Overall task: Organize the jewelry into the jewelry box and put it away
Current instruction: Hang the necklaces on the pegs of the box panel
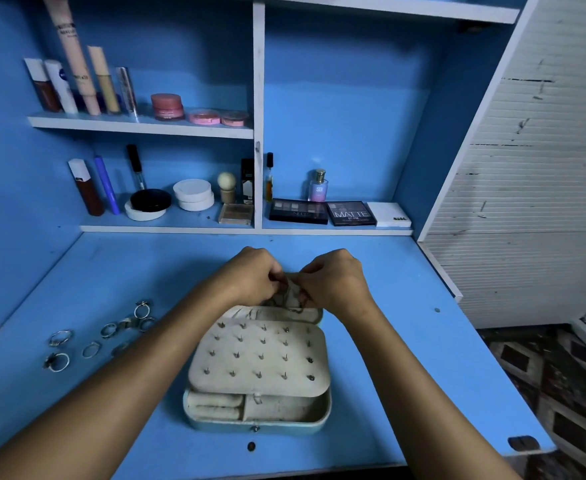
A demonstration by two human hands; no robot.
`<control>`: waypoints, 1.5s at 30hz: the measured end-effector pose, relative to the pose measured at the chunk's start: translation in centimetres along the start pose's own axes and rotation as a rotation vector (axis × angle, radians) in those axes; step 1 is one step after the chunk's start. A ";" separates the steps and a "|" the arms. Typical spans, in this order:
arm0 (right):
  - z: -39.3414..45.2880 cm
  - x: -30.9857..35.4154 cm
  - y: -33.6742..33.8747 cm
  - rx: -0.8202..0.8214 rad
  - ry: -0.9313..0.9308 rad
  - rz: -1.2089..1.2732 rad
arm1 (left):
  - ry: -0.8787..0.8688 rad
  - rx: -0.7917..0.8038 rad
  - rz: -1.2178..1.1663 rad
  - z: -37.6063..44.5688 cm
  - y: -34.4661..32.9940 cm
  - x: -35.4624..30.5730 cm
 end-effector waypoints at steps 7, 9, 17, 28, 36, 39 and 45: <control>-0.3 0.4 0.4 0.100 0.011 0.178 | -0.018 -0.004 -0.098 -0.4 0.1 0.4; -0.1 0.2 0.4 0.090 0.038 0.144 | -0.031 -0.002 -0.084 -0.5 0.0 0.4; -0.5 -0.7 0.5 0.189 0.054 -0.273 | -0.073 0.059 -0.009 -0.3 -0.5 0.2; -0.9 -0.4 -0.6 0.307 0.130 -0.520 | -0.022 0.117 0.050 -0.7 -0.7 -0.1; -0.9 -1.2 -0.3 0.304 0.196 -0.429 | 0.003 0.123 -0.047 -1.5 -0.6 -0.8; -0.8 -1.5 -0.3 0.299 0.207 -0.398 | 0.013 0.134 -0.043 -1.6 -0.5 -1.0; -0.7 -1.7 -0.2 0.298 0.216 -0.380 | -0.002 0.082 -0.108 -1.9 -0.2 -1.1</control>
Point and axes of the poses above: each hand's wrist, its own z-axis towards the middle knuckle, its own y-axis out of the back of the hand, x = y × z, the point moved 3 cm from there along z, towards the middle knuckle, and after that the axes turned 10 degrees about x, right-handed, at the moved point
